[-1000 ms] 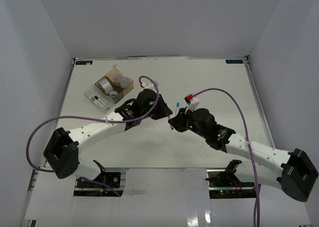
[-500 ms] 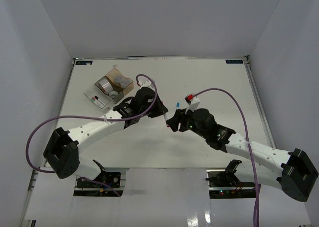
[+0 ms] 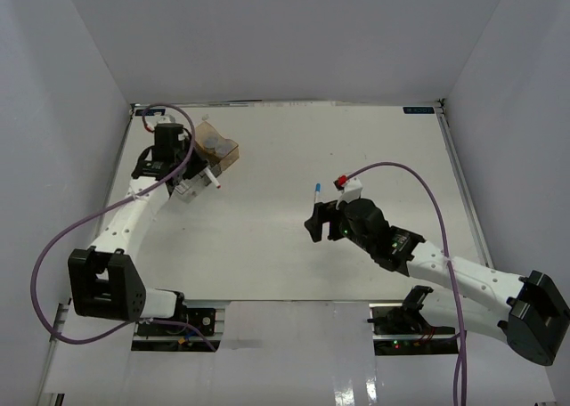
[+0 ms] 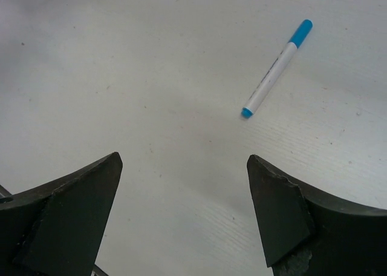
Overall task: Sort the stationery into containers
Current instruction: Place the pen in the storage box.
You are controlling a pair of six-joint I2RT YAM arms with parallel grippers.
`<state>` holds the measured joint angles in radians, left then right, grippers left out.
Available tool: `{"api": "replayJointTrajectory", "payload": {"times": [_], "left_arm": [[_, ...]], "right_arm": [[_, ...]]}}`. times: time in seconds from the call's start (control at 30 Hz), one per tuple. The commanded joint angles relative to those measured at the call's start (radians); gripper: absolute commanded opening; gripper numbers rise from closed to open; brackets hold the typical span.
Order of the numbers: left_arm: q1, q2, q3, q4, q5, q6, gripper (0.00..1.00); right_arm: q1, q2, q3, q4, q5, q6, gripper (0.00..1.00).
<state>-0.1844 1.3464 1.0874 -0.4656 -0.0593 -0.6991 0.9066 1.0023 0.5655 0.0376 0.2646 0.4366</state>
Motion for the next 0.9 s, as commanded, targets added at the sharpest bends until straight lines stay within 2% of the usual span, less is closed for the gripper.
{"api": "replayJointTrajectory", "payload": {"times": [0.0, 0.17, 0.27, 0.33, 0.53, 0.7, 0.83, 0.87], "left_arm": [[0.112, 0.0, 0.077, -0.061, 0.033, 0.096, 0.12], [0.299, 0.082, 0.134, -0.059, 0.108, 0.115, 0.13], [0.344, 0.161, 0.186, -0.057, 0.116, 0.11, 0.15], [0.368, 0.222, 0.219, -0.057, 0.147, 0.102, 0.21], [0.382, 0.324, 0.244, -0.047, 0.156, 0.084, 0.24], [0.382, 0.349, 0.223, -0.031, 0.142, 0.078, 0.27], [0.384, 0.358, 0.218, -0.028, 0.136, 0.079, 0.36], [0.382, 0.359, 0.217, -0.03, 0.135, 0.082, 0.4]], "right_arm": [[0.005, -0.018, -0.019, -0.019, 0.05, -0.038, 0.9], [0.003, -0.01, -0.016, -0.036, 0.074, -0.052, 0.9], [0.003, -0.013, -0.026, -0.065, 0.084, -0.058, 0.9], [0.005, -0.016, -0.032, -0.067, 0.085, -0.061, 0.9], [0.003, -0.034, -0.059, -0.071, 0.093, -0.061, 0.9], [0.003, -0.039, -0.065, -0.071, 0.097, -0.061, 0.9], [0.003, -0.03, -0.061, -0.071, 0.097, -0.061, 0.9], [0.005, -0.028, -0.059, -0.07, 0.097, -0.059, 0.9]]}}
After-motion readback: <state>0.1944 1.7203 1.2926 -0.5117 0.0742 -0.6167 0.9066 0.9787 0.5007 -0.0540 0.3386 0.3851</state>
